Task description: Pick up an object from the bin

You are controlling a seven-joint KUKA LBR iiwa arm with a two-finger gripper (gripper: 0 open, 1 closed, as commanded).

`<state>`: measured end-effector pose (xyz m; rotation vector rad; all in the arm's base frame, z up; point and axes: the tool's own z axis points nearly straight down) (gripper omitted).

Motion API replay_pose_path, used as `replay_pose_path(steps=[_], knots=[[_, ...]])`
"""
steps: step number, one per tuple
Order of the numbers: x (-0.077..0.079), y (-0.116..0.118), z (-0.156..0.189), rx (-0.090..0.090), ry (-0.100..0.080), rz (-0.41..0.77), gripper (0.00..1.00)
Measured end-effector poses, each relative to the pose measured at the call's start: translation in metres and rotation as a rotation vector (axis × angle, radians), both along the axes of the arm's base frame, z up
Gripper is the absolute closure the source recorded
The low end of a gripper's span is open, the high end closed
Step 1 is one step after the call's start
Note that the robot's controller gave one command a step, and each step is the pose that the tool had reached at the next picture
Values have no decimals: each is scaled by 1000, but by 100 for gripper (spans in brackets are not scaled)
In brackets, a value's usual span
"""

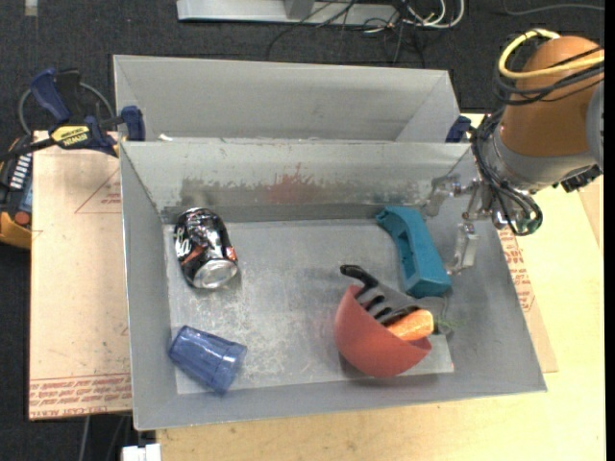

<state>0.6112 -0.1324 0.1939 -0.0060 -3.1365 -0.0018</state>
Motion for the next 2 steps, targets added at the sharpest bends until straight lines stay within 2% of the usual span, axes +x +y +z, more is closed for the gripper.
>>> replay_pose_path(steps=[1, 2], knots=[[2, 1, 5, -1, -8, 4, 0], [-31, -3, -75, -1, -5, -278, 0]])
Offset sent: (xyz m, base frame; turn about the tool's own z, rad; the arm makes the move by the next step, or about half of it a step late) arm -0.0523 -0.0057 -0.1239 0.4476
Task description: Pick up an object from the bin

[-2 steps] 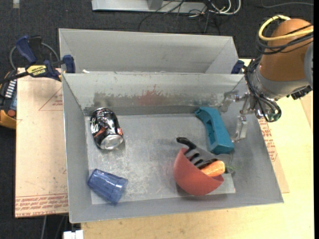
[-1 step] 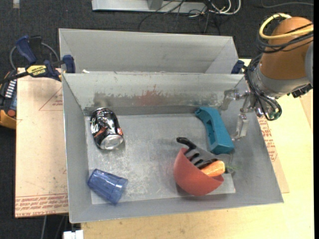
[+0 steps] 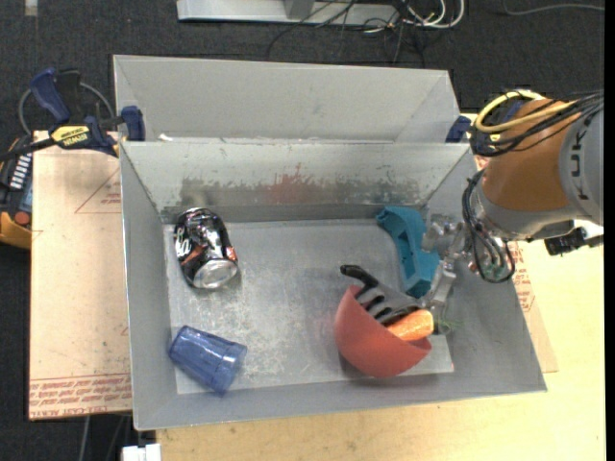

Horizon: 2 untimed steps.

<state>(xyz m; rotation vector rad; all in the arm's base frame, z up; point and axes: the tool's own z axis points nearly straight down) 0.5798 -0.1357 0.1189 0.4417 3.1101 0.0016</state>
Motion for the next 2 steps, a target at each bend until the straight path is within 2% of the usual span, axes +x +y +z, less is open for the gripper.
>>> replay_pose_path(steps=[1, 2], knots=[[-5, -13, 38, -3, -8, 83, 0], [11, -5, -7, 0, -5, -139, 0]])
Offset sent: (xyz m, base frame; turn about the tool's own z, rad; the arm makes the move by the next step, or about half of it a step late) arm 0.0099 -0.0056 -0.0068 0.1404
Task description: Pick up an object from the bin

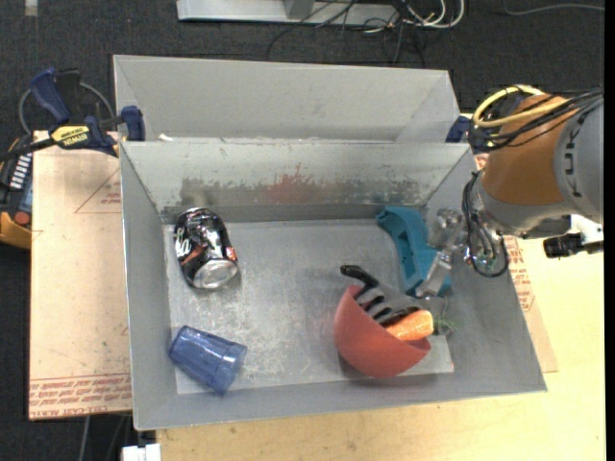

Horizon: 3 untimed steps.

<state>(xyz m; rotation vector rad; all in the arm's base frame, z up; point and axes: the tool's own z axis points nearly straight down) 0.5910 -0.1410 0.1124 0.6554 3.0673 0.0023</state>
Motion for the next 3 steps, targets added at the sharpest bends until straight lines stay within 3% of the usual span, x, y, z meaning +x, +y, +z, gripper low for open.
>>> replay_pose_path(steps=[1, 2, 3], knots=[[0, -11, -35, -7, -26, -56, 0], [-12, -5, -34, 6, -2, -338, 100], [-12, -5, -34, 6, -2, -338, 100]])
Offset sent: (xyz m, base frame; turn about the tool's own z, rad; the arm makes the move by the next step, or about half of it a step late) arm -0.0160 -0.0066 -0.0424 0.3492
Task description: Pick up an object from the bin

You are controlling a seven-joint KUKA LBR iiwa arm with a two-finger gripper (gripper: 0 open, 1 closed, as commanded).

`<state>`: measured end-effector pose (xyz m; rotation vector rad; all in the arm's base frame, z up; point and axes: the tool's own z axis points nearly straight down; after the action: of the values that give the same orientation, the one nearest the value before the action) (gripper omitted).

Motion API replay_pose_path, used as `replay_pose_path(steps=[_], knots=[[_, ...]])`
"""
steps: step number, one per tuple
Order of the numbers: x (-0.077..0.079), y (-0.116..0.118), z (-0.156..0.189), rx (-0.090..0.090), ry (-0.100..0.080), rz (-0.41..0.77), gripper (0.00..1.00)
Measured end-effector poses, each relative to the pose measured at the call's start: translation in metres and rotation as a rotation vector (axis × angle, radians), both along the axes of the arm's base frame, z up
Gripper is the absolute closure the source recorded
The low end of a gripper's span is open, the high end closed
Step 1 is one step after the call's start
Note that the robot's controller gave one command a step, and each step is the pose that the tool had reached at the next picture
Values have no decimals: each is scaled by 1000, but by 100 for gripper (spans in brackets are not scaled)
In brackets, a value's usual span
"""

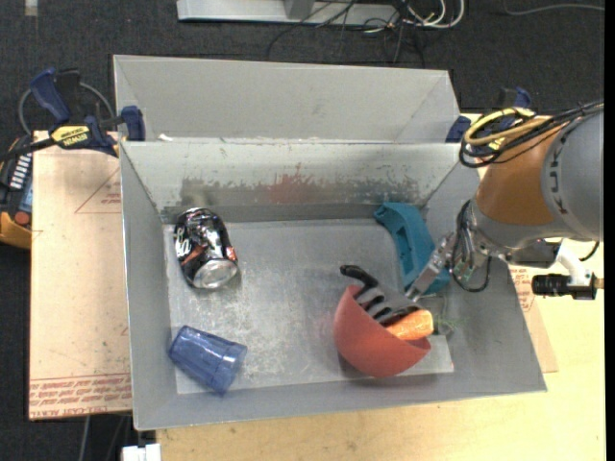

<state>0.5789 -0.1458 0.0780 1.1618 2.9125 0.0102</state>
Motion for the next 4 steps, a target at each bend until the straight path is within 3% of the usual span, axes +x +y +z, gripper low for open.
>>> replay_pose_path(steps=[3, 4], knots=[[-3, 0, 6, 3, 14, 0, 100], [-7, 0, 17, 7, 31, 2, 100]])
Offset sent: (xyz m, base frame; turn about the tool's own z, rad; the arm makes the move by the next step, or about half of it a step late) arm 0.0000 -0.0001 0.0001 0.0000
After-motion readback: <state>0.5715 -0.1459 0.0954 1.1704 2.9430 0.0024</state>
